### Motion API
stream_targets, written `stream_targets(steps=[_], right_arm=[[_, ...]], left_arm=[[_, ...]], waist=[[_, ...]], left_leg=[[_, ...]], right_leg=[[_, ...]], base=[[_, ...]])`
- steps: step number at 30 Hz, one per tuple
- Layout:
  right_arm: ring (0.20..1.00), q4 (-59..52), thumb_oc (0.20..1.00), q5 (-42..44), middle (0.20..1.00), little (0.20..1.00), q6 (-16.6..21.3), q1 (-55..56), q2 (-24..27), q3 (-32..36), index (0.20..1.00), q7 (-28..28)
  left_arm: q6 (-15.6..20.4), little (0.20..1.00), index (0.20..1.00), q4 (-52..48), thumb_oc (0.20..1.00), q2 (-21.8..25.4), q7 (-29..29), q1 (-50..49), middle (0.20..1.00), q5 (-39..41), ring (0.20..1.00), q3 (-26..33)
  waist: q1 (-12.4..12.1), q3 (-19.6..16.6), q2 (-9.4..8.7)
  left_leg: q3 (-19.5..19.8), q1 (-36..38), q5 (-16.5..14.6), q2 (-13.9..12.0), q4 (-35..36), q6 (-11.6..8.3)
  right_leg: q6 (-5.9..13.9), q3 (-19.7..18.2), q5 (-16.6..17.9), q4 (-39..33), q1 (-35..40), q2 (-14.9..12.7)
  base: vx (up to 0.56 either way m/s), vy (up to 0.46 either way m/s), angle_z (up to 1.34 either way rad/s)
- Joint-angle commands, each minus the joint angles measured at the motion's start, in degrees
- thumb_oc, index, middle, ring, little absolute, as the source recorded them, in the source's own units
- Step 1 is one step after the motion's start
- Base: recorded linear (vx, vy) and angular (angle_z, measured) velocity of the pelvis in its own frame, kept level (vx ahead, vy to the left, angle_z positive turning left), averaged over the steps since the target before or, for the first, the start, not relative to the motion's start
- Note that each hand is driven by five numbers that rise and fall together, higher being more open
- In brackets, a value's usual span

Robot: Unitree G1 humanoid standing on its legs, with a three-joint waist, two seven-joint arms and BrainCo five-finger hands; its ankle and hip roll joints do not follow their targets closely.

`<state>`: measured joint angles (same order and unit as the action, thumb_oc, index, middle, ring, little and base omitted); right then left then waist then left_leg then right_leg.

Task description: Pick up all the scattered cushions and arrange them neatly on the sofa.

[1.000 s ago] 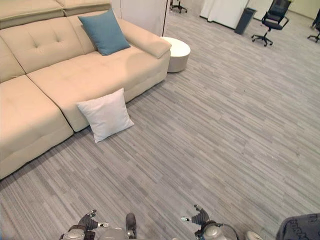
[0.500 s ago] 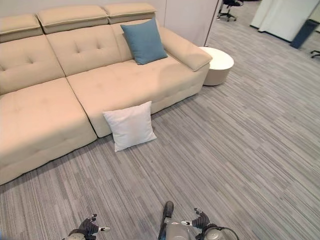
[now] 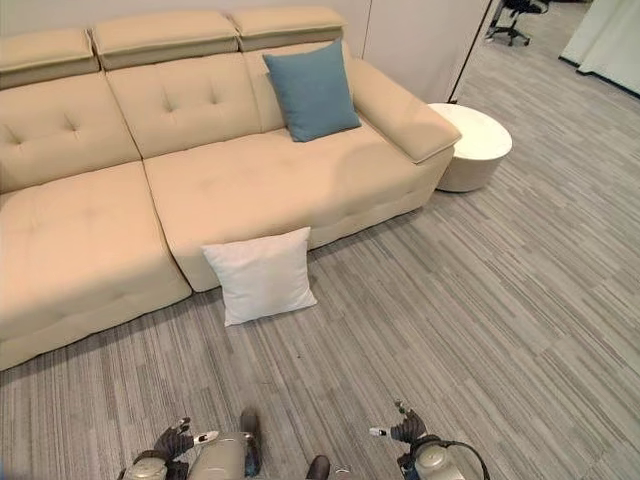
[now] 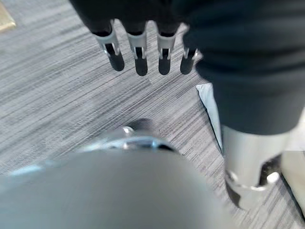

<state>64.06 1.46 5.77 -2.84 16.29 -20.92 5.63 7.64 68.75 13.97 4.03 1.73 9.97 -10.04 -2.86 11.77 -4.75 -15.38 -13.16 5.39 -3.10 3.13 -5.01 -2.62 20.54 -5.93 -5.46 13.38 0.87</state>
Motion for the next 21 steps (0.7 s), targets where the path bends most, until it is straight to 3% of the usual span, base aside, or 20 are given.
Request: stream_targets(steps=[1, 3, 6, 7, 8, 10, 11, 13, 15, 17, 21], right_arm=[[1.0, -2.79, 1.0, -0.42, 1.0, 1.0, 1.24, -0.04, 1.75, 0.31, 1.0, 0.6], [1.0, -2.63, 1.0, -0.59, 1.0, 1.0, 1.17, 0.1, 1.67, 0.22, 1.0, 0.42], [1.0, -1.98, 1.0, -1.75, 1.0, 1.0, 1.25, 0.15, 0.92, -0.15, 1.0, -0.28], [1.0, -1.97, 1.0, -1.76, 1.0, 1.0, 1.25, 0.15, 0.94, -0.14, 1.0, -0.28], [1.0, -2.64, 1.0, -2.53, 1.0, 1.0, 1.05, -0.51, 0.9, -0.47, 1.0, -0.58], [1.0, -3.64, 1.0, -2.24, 1.0, 1.0, 1.14, -0.77, 0.71, -0.26, 1.0, -0.56], [1.0, -4.13, 1.0, -2.11, 1.0, 1.0, 1.15, -0.74, 0.6, -0.19, 1.0, -0.52], [1.0, -4.68, 1.0, -1.44, 1.0, 1.0, 1.13, -0.61, 0.91, -0.03, 1.0, -0.2], [1.0, -4.99, 1.0, -1.61, 1.0, 1.0, 0.93, -0.31, 1.45, 0.13, 1.0, -0.18], [1.0, -4.16, 1.0, -1.83, 1.0, 1.0, 0.72, -0.05, 1.18, 0.11, 1.0, -0.11], [1.0, -4.14, 1.0, -1.71, 1.0, 1.0, 0.94, 0.66, 1.4, 0.26, 1.0, 0.05]], left_arm=[[0.12, 1.0, 1.0, -0.97, 1.0, -1.44, -0.61, -1.43, 1.0, -0.88, 1.0, -1.39], [0.02, 1.0, 1.0, -0.78, 1.0, -1.46, -0.71, -1.73, 1.0, -0.76, 1.0, -1.0], [-0.09, 1.0, 1.0, -0.99, 1.0, -1.18, -0.9, -2.35, 1.0, -0.6, 1.0, -0.56], [-0.09, 1.0, 1.0, -0.99, 1.0, -1.2, -0.9, -2.34, 1.0, -0.6, 1.0, -0.57], [-0.29, 1.0, 1.0, -1.79, 1.0, -0.71, -0.98, -1.95, 1.0, -0.3, 1.0, -0.62], [-0.27, 1.0, 1.0, -2.31, 1.0, -0.08, -0.96, -1.59, 1.0, -0.4, 1.0, -0.94], [-0.26, 1.0, 1.0, -2.28, 1.0, 0.19, -0.98, -1.49, 1.0, -0.5, 1.0, -1.08], [0.21, 1.0, 1.0, -2.44, 1.0, 0.22, -0.79, -0.57, 1.0, -0.65, 1.0, -1.9], [0.49, 1.0, 1.0, -1.78, 1.0, 0.24, -0.75, 0.11, 1.0, -1.76, 1.0, -2.56], [0.54, 1.0, 1.0, -0.94, 1.0, -0.09, -0.36, -0.04, 1.0, -2.06, 1.0, -2.46], [0.7, 1.0, 1.0, -0.95, 1.0, -0.07, -0.49, -0.3, 1.0, -2.28, 1.0, -2.32]], waist=[[-0.82, -1.78, 0.06], [-1.14, -2.61, -0.04], [-2.32, -4.05, -1.36], [-2.4, -4.24, -1.27], [-2.26, -3.14, -1.46], [-1.37, -1.89, -1.15], [-0.94, -1.49, -1.0], [0.81, -0.78, -0.94], [2.13, -0.85, -1.54], [1.95, -1.47, -1.97], [2.2, -2.82, -1.9]], left_leg=[[-0.27, 1.88, -1.87, 0.23, -6.46, 2.81], [0.38, 2.16, -1.87, 0.58, -6.73, 3.26], [0.08, 5.34, -5.15, 1.78, -8.59, 5.64], [0.02, 5.12, -5.05, 1.65, -8.55, 5.63], [0.27, 7.64, -7.44, 2.52, -8.96, 7.89], [1.52, 10.18, -8.76, 2.68, -8.73, 8.8], [2.58, 11.5, -9.4, 2.73, -8.32, 8.98], [5.81, 13.81, -10.35, 3.23, -6.89, 7.94], [7.9, 15.07, -11.62, 4.55, -6.56, 7.28], [7.83, 15.47, -11.55, 4.59, -6.24, 6.57], [8.54, 15.97, -11.39, 4.33, -5.51, 5.65]], right_leg=[[5.58, -3.79, -4.5, 5.19, -1.69, -0.43], [5.85, -4.54, -4.53, 5.62, -1.6, -0.56], [8.45, -4.38, -4.54, 15.13, -2.97, -4.03], [8.4, -4.47, -4.39, 15.07, -3.21, -3.92], [11.37, -3.27, 0.19, 26.98, -7.68, -7.65], [11.98, -3.8, 2.95, 34.4, -11.99, -8.99], [11.34, -3.93, 2.78, 35.61, -14.08, -9.27], [9.55, -5.59, 1.66, 23.38, -17.87, -9.88], [10.37, -9.31, 3.13, 11.85, -17.06, -9.22], [10.61, -8.97, 5.13, 10.32, -15.39, -8.94], [10.06, -7.95, 4.78, 6.8, -12.77, -7.81]], base=[[0.36, 0.084, -0.54], [0.27, 0.083, -0.64], [0.29, 0.126, -0.35], [0.24, 0.171, -0.34], [0.18, 0.157, -0.41], [0.19, 0.126, -0.06], [0.25, 0.004, 0.35], [0.32, -0.118, 0.6], [0.26, -0.139, 1.02], [0.17, -0.127, 0.7], [0.11, -0.095, 0.54]])
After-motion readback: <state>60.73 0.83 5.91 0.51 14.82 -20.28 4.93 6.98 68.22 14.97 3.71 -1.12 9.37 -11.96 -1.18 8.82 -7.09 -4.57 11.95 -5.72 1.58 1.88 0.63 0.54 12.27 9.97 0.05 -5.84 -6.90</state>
